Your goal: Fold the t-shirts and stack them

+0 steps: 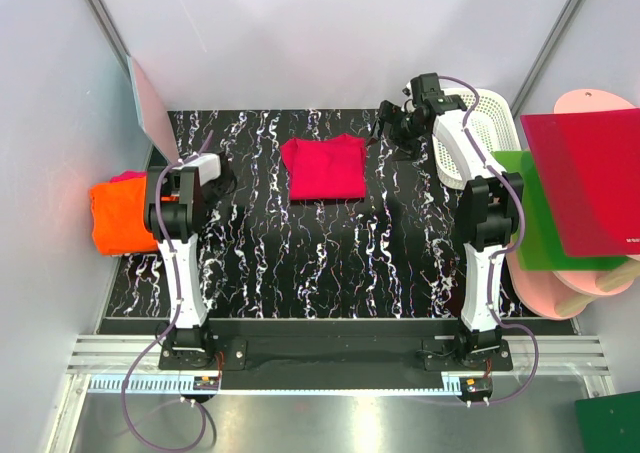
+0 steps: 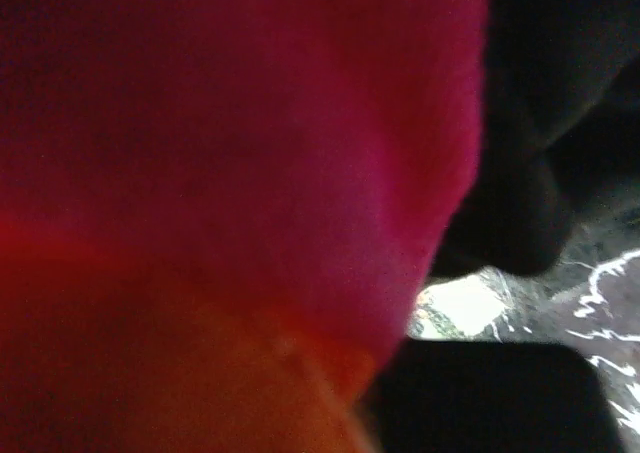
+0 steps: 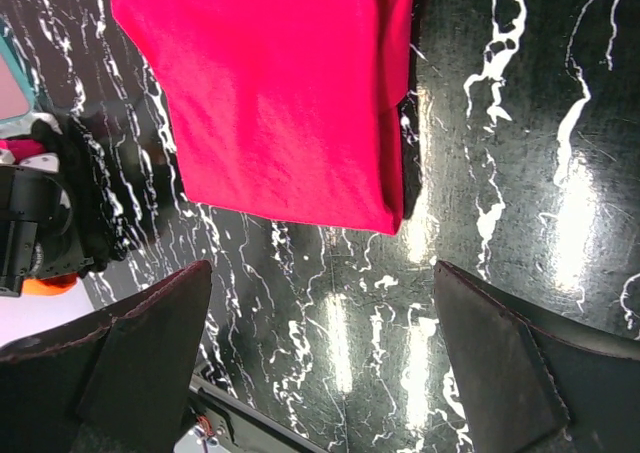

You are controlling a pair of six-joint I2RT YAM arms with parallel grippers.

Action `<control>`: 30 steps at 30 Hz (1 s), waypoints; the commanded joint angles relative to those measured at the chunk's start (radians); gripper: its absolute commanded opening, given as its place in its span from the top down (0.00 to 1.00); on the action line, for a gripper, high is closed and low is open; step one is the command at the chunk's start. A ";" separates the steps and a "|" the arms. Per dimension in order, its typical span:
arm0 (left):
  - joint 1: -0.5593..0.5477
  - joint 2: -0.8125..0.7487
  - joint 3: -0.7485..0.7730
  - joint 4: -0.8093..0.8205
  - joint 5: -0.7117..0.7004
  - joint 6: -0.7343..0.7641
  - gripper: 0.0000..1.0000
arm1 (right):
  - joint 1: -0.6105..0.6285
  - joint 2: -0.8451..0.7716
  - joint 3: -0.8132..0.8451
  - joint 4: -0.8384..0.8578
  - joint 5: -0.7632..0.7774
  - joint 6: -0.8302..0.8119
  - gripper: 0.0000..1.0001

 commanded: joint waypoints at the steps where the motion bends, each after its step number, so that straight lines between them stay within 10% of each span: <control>1: 0.037 0.007 -0.012 0.008 0.009 -0.019 1.00 | -0.013 -0.080 0.004 0.035 -0.041 0.011 0.01; 17: -0.202 -0.030 0.021 -0.020 0.328 -0.047 1.00 | -0.016 -0.086 -0.033 0.060 -0.066 0.025 0.02; 30: -0.252 0.015 0.129 -0.087 0.270 -0.077 1.00 | -0.016 -0.109 -0.081 0.072 -0.080 0.022 0.02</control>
